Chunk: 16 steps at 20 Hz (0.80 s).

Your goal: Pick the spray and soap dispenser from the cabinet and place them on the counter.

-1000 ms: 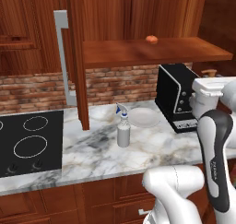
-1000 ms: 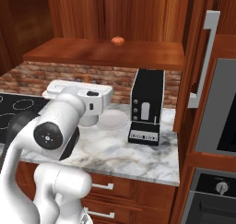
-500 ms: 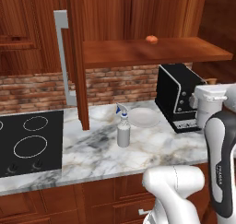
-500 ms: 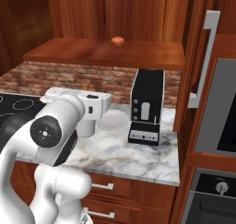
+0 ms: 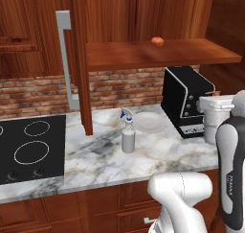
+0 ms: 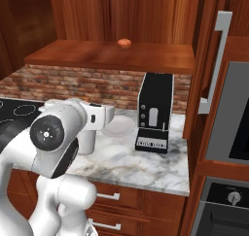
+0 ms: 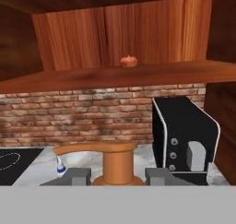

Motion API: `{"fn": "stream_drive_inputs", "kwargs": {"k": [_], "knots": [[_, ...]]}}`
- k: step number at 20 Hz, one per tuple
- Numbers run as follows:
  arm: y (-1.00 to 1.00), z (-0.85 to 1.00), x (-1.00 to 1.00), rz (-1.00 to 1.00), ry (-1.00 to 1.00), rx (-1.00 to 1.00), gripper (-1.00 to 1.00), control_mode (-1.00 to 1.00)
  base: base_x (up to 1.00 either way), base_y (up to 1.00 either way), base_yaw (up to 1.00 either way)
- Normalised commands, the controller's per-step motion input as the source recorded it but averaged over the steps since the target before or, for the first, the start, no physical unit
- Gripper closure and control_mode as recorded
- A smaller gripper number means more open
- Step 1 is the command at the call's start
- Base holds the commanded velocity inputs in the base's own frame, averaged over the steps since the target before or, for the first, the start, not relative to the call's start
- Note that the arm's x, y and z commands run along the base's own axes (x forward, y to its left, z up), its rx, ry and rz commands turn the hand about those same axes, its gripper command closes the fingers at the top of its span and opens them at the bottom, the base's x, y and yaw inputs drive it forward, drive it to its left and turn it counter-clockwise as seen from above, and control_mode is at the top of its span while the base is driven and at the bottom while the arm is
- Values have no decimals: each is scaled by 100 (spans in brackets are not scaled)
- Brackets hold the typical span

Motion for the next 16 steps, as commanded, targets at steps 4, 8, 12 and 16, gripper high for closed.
{"fn": "stream_drive_inputs", "kwargs": {"k": [4, 8, 12, 16], "knots": [[35, -57, 17, 1, 0, 1, 100, -100, 0, 0, 0], [33, -55, 23, 1, -2, 2, 100, -100, 0, 0, 0], [23, -53, 15, 1, -8, 3, 100, -100, 0, 0, 0], [15, -57, 2, 3, -15, 2, 100, -100, 0, 0, 0]]}}
